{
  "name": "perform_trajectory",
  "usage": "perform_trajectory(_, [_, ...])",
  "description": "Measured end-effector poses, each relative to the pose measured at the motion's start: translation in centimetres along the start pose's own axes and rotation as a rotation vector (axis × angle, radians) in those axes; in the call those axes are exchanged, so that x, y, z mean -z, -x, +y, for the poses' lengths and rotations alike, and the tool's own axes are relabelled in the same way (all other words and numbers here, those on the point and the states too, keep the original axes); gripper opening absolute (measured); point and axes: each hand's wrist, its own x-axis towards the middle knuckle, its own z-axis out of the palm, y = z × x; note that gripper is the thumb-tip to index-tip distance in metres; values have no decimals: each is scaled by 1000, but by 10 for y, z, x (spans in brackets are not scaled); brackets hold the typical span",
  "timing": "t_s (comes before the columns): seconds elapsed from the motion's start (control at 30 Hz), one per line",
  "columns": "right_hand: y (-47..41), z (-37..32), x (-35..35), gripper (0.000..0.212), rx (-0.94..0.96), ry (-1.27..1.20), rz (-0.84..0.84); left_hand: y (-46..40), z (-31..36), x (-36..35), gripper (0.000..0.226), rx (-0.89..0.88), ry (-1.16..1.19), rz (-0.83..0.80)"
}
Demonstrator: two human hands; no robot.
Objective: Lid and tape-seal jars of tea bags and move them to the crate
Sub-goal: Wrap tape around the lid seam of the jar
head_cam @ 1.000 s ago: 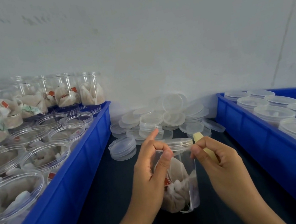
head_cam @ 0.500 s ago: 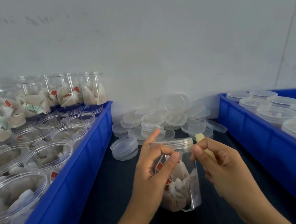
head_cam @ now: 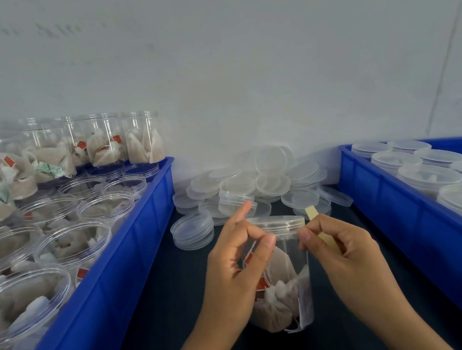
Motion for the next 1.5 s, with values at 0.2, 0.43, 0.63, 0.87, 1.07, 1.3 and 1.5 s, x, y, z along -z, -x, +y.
perform_trajectory(0.2, [0,3,-1,32,7,69,27,0,1,0,24,-5,8,5])
perform_trajectory(0.43, [1,4,-2,20,0,105,41,0,3,-3,20,-24,-8,44])
perform_trajectory(0.63, [2,5,-5,23,24,127,65,-1,1,-2,24,-38,-28,37])
perform_trajectory(0.87, [1,7,-4,24,41,159,73,-2,-5,4,35,53,109,82])
perform_trajectory(1.07, [1,6,-4,23,75,163,77,-1,-14,1,57,151,300,119])
perform_trajectory(1.3, [7,4,-11,17,92,204,121,10,-13,-15,45,109,21,66])
perform_trajectory(1.5, [9,0,-12,15,170,260,105,9,-9,-18,65,169,37,39])
